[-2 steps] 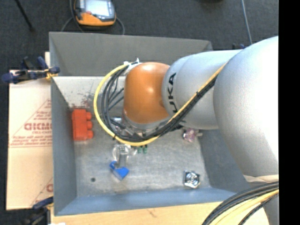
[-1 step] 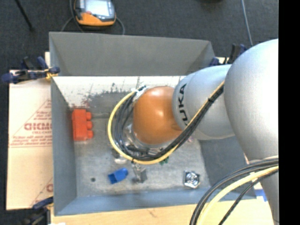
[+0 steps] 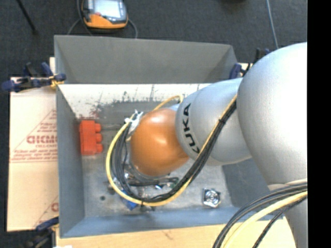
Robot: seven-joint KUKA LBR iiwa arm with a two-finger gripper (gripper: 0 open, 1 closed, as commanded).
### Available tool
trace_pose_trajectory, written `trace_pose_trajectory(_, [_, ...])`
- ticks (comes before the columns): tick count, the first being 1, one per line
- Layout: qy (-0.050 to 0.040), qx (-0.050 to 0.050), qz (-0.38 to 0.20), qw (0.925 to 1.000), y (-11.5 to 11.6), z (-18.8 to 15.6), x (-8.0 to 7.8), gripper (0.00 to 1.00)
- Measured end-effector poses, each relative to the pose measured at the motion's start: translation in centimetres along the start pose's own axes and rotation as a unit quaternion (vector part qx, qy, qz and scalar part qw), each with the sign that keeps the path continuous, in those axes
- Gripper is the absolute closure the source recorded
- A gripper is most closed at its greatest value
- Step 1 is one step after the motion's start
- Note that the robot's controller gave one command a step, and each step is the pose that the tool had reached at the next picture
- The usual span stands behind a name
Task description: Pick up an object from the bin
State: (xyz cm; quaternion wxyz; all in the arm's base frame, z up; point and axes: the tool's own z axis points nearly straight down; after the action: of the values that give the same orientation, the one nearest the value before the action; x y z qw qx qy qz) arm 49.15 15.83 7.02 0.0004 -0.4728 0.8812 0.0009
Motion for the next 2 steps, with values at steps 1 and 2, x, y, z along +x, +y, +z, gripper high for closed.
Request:
trace_pose_trajectory(1, [-0.0027,0.004,0.009,0.9999,-1.93,-0.14,4.87,0.00])
trace_pose_trajectory(2, [-0.0015,0.001,0.009,1.0000,-1.67,-0.03,4.77,1.00])
